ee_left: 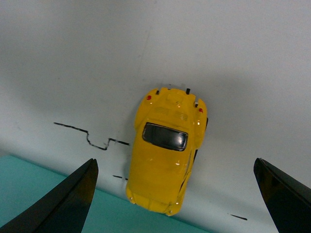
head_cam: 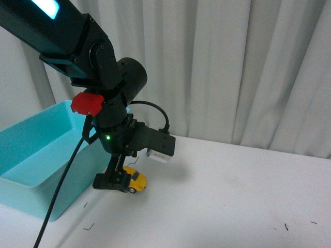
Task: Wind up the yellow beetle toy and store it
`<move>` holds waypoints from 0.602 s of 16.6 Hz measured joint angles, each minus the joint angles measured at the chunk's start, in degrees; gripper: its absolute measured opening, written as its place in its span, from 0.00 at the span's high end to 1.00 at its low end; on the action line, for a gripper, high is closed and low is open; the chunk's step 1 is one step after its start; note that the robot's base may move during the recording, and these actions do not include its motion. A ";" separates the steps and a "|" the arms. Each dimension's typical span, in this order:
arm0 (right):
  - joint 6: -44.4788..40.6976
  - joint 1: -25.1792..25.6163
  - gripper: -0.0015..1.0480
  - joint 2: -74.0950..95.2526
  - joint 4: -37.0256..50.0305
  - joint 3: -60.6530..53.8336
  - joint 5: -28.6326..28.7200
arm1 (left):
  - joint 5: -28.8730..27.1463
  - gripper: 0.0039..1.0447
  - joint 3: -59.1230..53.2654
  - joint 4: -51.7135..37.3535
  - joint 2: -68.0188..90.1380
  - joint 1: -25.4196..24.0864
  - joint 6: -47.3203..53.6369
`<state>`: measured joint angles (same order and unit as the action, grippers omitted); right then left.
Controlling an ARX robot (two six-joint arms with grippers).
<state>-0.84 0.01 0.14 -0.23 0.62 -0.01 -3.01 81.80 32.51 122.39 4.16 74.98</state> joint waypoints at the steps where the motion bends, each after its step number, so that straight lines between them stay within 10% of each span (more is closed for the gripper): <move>1: 0.00 0.00 0.06 0.00 0.00 0.00 0.00 | 0.00 0.06 -0.07 -0.59 0.46 -0.31 0.15; 7: 0.00 0.00 0.06 0.00 0.02 0.00 0.00 | -2.40 0.06 1.14 -1.77 4.59 -2.05 3.52; 10: 0.00 0.00 0.06 0.00 0.02 0.00 0.00 | -1.95 0.36 1.70 -4.42 6.16 -1.86 3.98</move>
<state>-0.84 0.01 0.14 -0.21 0.62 -0.01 -4.95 83.50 28.10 128.55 2.31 78.96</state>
